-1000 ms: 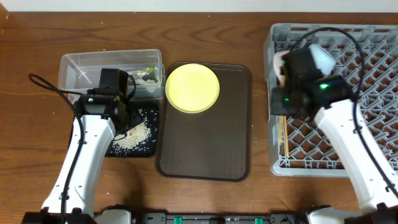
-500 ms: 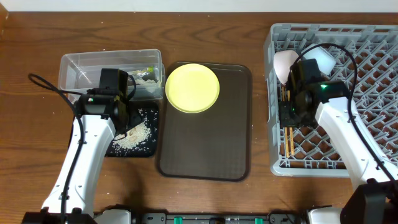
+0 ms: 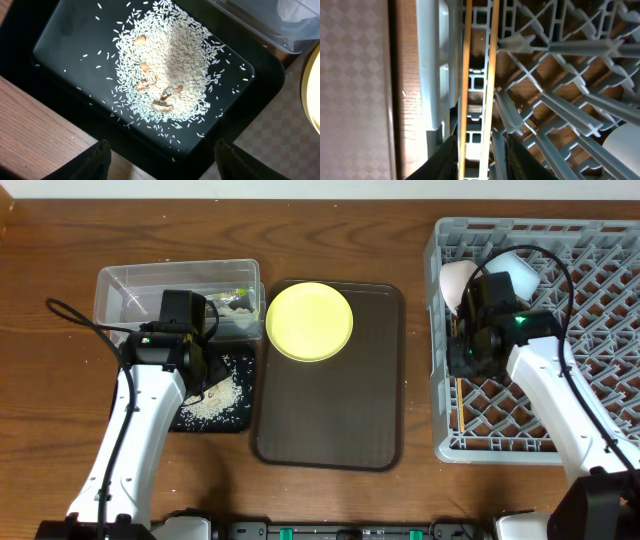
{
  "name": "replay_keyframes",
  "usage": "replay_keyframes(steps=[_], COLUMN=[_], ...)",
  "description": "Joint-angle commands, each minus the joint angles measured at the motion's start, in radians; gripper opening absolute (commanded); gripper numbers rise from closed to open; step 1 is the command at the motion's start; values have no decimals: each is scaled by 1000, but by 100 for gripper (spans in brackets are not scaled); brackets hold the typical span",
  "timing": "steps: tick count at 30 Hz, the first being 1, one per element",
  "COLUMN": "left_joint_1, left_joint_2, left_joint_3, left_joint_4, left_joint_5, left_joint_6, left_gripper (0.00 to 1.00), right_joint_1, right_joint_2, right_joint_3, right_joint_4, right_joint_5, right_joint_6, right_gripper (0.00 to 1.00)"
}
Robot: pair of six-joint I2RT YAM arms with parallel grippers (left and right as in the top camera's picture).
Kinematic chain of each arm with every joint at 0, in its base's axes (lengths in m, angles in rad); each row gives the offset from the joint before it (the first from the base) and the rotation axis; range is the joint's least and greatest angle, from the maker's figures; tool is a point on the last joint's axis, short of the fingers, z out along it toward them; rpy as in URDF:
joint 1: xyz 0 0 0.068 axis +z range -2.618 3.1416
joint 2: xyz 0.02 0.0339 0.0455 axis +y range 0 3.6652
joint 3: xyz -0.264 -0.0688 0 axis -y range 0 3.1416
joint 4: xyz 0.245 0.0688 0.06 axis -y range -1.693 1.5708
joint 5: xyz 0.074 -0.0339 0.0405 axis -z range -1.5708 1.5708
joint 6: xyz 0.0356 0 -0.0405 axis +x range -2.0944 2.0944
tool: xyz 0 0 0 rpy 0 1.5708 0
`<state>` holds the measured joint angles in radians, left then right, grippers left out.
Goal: Sort waste into correct bins and load items into the dishwasher rack
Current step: 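Place the second chopstick upright in the rack with the right gripper, then reach the right gripper to the yellow plate and grasp its edge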
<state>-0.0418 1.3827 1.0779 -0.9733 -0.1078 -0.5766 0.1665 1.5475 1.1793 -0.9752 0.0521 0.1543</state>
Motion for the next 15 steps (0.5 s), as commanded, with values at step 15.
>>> replay_keyframes(steps=[15], left_joint_1=[4], left_joint_2=[-8], left_joint_3=[6], left_joint_4=[-6], left_joint_5=[-5], left_joint_6=[-8], left_gripper=[69], right_joint_1=[203], right_joint_2=[72], right_joint_3=[172], right_joint_4=[429], right_joint_5=[-236], right_joint_6=[8], right_gripper=[59])
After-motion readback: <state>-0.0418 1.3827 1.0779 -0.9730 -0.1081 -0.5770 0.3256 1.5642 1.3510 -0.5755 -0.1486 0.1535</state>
